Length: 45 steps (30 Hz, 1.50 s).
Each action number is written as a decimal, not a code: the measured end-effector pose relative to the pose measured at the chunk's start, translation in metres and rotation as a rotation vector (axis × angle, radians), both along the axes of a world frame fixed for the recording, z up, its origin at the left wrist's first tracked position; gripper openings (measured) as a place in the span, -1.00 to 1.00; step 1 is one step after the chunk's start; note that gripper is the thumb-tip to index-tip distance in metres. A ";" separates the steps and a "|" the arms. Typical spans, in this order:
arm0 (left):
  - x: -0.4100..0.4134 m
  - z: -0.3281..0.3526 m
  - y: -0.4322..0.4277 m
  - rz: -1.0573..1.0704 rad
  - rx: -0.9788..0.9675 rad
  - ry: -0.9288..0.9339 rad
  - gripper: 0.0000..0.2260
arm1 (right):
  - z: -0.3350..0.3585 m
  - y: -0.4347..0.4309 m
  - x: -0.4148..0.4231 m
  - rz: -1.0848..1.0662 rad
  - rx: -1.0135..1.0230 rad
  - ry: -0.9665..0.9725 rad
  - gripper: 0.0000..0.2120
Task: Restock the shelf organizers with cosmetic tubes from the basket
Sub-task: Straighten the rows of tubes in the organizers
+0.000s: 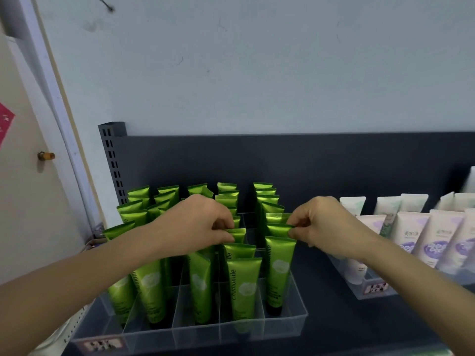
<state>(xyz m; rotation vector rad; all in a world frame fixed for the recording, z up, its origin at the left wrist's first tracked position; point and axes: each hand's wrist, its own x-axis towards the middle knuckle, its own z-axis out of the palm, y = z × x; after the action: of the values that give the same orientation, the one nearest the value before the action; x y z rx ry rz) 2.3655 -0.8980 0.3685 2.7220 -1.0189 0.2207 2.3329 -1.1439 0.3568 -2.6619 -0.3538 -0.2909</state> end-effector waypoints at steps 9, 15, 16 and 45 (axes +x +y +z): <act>-0.010 0.006 0.009 -0.153 -0.206 -0.156 -0.78 | -0.001 -0.003 -0.011 -0.070 0.099 0.039 -0.91; -0.031 0.007 0.008 -0.299 -0.120 -0.074 -0.65 | -0.003 0.009 -0.035 -0.001 0.133 -0.160 -0.86; -0.034 0.006 0.007 -0.292 -0.076 -0.060 -0.64 | -0.007 0.011 -0.037 0.018 0.087 -0.120 -0.85; -0.043 0.000 -0.003 -0.119 -0.038 -0.051 -0.69 | 0.000 0.028 -0.054 0.242 0.048 -0.339 -0.88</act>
<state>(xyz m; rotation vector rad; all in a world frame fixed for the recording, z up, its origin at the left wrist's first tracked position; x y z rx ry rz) 2.3229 -0.9013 0.3682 2.6238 -1.1746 0.2868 2.2790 -1.1158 0.3569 -2.4855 -0.7563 -0.6646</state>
